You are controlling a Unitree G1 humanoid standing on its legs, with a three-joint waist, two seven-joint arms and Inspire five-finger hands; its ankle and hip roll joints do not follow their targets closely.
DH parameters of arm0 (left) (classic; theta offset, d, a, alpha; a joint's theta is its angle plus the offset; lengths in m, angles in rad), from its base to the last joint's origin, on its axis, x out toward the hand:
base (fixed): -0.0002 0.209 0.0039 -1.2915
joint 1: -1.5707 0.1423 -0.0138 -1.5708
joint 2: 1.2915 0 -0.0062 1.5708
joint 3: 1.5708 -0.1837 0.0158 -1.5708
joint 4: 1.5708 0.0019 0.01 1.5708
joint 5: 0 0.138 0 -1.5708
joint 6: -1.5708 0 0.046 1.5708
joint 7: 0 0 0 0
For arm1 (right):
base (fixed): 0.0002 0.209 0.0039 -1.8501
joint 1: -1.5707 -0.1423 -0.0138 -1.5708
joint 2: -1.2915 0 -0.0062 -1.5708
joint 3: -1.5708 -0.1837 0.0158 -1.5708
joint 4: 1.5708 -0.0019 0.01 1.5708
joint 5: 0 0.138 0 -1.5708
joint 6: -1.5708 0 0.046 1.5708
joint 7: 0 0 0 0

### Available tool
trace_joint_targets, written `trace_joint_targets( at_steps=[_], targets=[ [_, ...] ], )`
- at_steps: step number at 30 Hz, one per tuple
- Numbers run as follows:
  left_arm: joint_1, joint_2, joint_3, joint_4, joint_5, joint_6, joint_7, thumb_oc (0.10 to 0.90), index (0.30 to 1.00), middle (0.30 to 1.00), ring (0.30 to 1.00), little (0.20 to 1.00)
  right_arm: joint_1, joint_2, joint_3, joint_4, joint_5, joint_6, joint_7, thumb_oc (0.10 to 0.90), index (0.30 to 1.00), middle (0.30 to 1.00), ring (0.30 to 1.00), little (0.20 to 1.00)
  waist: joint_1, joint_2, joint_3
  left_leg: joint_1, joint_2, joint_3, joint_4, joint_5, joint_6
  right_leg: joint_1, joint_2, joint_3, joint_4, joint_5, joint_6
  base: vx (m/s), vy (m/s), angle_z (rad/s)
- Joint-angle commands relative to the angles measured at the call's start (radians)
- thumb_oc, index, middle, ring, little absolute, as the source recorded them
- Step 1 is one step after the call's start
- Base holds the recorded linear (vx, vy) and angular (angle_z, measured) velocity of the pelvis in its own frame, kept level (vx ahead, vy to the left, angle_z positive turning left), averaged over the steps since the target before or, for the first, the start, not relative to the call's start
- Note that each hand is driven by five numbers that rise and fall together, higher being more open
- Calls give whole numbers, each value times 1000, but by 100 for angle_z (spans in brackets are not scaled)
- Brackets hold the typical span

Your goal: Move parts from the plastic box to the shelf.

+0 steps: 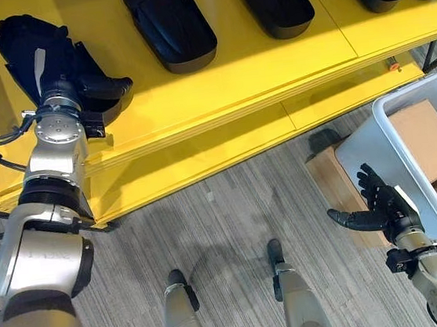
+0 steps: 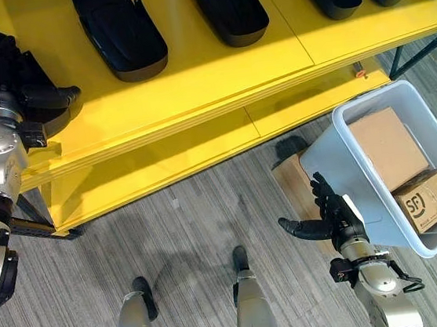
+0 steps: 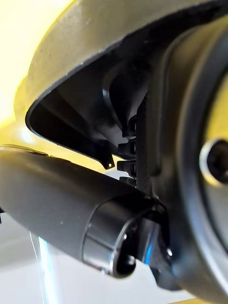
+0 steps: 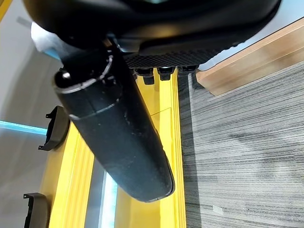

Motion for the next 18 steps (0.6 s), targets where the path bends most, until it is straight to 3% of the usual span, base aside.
trace_joint_targets(
  at_steps=[1,7,8,9,11,15,18],
  targets=[
    [-33,-6,7,46,58,-2,-4,900,1000,1000,1000,1000,1,-94,-120,-48,9,-73,-11,900,1000,1000,1000,1000,1,3,-37,70,51,-20,-83,-3,-23,-7,-22,-7,40,-26,-3,0,0,0],
    [55,82,16,-227,200,-46,72,900,1000,1000,1000,1000,21,-84,-133,-48,2,-90,-7,900,1000,1000,1000,1000,23,6,-37,97,44,-17,-105,4,-21,10,-30,-9,40,-31,-6,-11,-4,1],
    [90,99,39,-284,205,-60,85,900,1000,1000,1000,1000,25,-79,-138,-46,3,-94,-7,900,1000,1000,1000,1000,26,2,-35,89,34,-14,-113,35,-14,6,-38,-10,34,-10,-12,-60,-36,12],
    [137,148,71,-380,251,-75,113,900,1000,1000,1000,1000,34,-70,-144,-46,5,-106,-2,900,1000,1000,1000,1000,38,5,-34,101,31,-13,-121,37,-14,18,-40,-12,33,-15,-13,-68,-26,15],
    [141,148,74,-383,252,-74,113,900,1000,1000,1000,1000,34,-71,-143,-46,5,-106,-2,900,1000,1000,1000,1000,36,5,-33,103,31,-13,-122,38,-14,19,-40,-12,33,-15,-13,4,-8,5],
    [268,267,164,-552,389,-99,156,900,1000,1000,1000,1000,53,-52,-158,-53,-6,-130,8,900,1000,1000,1000,1000,65,17,-31,158,27,-13,-151,46,-18,75,-54,-23,24,-23,-10,35,-35,1],
    [355,309,225,-656,428,-112,150,900,1000,1000,1000,1000,58,-38,-162,-58,-22,-130,13,900,1000,1000,1000,1000,79,24,-28,199,23,-12,-172,51,-21,116,-61,-27,14,-26,-8,28,-27,6]
  ],
)
